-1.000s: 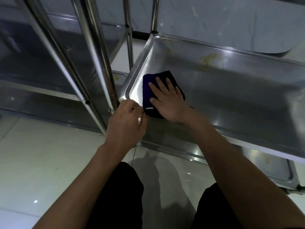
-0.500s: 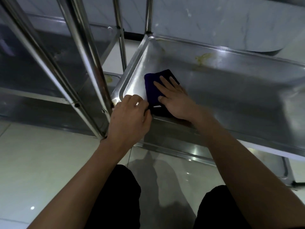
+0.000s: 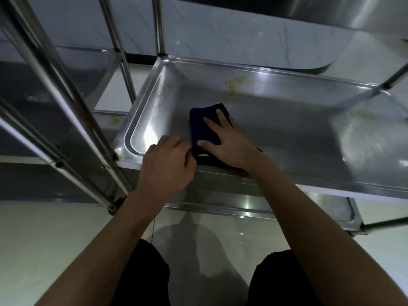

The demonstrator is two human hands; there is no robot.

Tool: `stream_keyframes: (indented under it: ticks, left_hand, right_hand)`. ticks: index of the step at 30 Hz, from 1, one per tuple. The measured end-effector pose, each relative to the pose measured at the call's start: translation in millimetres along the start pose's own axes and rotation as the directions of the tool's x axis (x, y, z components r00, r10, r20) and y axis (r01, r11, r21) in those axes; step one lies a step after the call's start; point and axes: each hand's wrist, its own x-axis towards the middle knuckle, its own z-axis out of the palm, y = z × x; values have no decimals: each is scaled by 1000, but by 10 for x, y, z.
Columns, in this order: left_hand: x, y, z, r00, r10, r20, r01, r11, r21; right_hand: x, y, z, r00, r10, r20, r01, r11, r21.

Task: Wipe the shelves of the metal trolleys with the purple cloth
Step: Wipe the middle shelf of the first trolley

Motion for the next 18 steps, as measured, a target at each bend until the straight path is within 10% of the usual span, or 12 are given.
stream_keyframes:
  ticks: [18]
  left_hand:
    - [239, 219, 36, 998, 56, 33, -56, 998, -11]
  right_hand:
    - [-322, 323, -19, 989, 105, -101, -114, 989, -93]
